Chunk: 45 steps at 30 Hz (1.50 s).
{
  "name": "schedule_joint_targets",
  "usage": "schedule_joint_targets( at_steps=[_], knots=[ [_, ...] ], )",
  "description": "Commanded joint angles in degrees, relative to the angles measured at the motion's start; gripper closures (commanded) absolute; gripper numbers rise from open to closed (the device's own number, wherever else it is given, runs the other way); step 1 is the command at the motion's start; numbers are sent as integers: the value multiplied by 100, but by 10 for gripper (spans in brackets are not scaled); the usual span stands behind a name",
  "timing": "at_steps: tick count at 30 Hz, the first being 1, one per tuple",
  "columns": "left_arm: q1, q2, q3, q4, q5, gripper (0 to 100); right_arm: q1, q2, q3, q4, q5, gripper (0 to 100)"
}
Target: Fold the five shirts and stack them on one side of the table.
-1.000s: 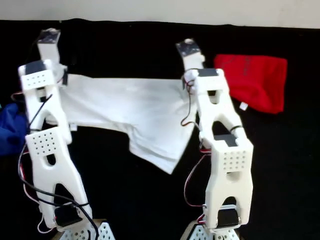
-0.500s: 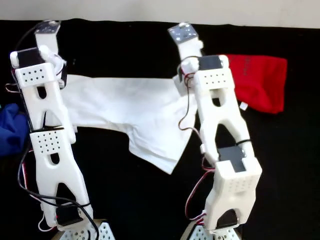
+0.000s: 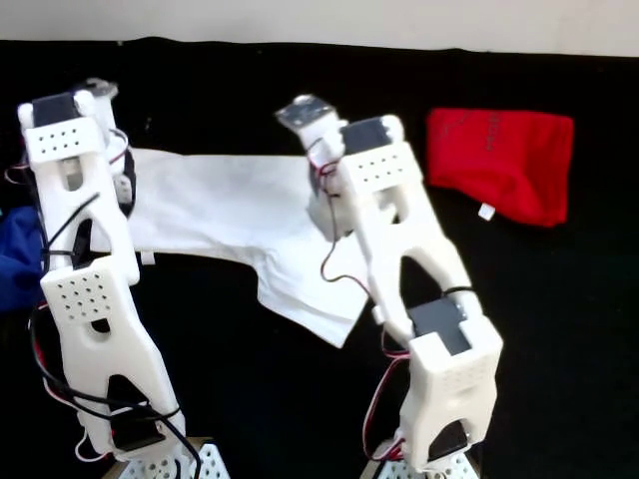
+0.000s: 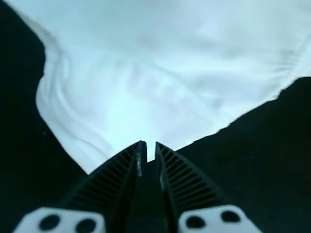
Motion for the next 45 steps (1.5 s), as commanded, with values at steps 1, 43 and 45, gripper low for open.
schedule_joint_targets(
  at_steps=[1, 43, 45],
  knots=[
    [75, -418, 242, -167, 264, 991, -497, -321, 778, -268, -26, 992],
    [-75, -1402, 4418, -3710, 422, 992, -2070, -1341, 4066, -2264, -26, 772],
    [-75, -1402, 4418, -3710, 422, 992, -2132, -1068, 4048, -2457, -26, 776]
  ],
)
